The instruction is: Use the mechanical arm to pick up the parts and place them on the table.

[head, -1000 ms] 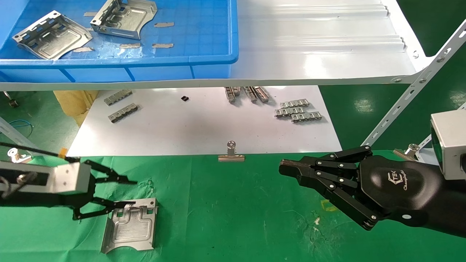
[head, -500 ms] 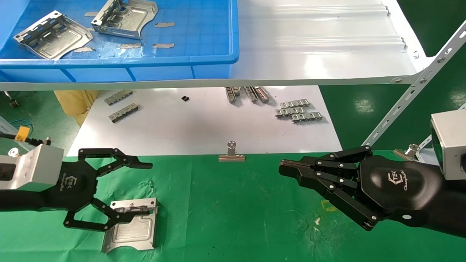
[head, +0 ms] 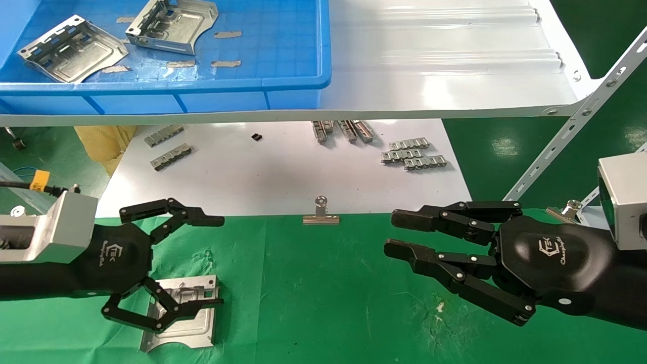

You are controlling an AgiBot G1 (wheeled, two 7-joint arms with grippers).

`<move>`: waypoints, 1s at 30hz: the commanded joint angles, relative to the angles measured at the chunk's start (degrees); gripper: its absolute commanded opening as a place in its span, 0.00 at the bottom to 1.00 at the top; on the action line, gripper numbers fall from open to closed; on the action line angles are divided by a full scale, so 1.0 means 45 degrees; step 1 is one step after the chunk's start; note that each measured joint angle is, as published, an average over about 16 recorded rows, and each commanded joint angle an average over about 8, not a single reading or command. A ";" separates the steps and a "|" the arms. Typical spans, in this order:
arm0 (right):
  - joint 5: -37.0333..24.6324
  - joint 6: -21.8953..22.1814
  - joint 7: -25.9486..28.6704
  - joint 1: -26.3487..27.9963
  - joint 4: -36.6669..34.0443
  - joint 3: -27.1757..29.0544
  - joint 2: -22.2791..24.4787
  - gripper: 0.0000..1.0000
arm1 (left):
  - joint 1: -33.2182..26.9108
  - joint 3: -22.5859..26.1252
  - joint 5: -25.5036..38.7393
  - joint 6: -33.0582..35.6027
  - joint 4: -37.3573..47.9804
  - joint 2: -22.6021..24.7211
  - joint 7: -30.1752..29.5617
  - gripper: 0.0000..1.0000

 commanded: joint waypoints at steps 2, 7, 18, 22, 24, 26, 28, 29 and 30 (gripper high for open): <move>0.0000 0.0000 0.0000 0.0000 0.0000 0.0000 0.0000 1.00 | 0.0369 -0.0425 -0.0114 -0.0066 -0.0413 -0.0037 -0.0377 1.00; 0.0000 0.0000 0.0000 0.0000 0.0000 0.0000 0.0000 1.00 | 0.0978 -0.1127 -0.0301 -0.0174 -0.1093 -0.0097 -0.0998 1.00; 0.0000 0.0000 0.0000 0.0000 0.0000 0.0000 0.0000 1.00 | 0.2321 -0.2674 -0.0714 -0.0412 -0.2594 -0.0231 -0.2369 1.00; 0.0000 0.0000 0.0000 0.0000 0.0000 0.0000 0.0000 1.00 | 0.2811 -0.3238 -0.0865 -0.0499 -0.3141 -0.0279 -0.2868 1.00; 0.0000 0.0000 0.0000 0.0000 0.0000 0.0000 0.0000 1.00 | 0.3054 -0.3518 -0.0940 -0.0542 -0.3413 -0.0303 -0.3116 1.00; 0.0000 0.0000 0.0000 0.0000 0.0000 0.0000 0.0000 1.00 | 0.3301 -0.3803 -0.1016 -0.0586 -0.3690 -0.0328 -0.3369 1.00; 0.0000 0.0000 0.0000 0.0000 0.0000 0.0000 0.0000 1.00 | 0.3544 -0.4083 -0.1091 -0.0629 -0.3961 -0.0352 -0.3617 1.00; 0.0000 0.0000 0.0000 0.0000 0.0000 0.0000 0.0000 1.00 | 0.3668 -0.4226 -0.1129 -0.0651 -0.4100 -0.0364 -0.3743 1.00; 0.0000 0.0000 0.0000 0.0000 0.0000 0.0000 0.0000 1.00 | 0.3792 -0.4369 -0.1167 -0.0673 -0.4238 -0.0377 -0.3870 1.00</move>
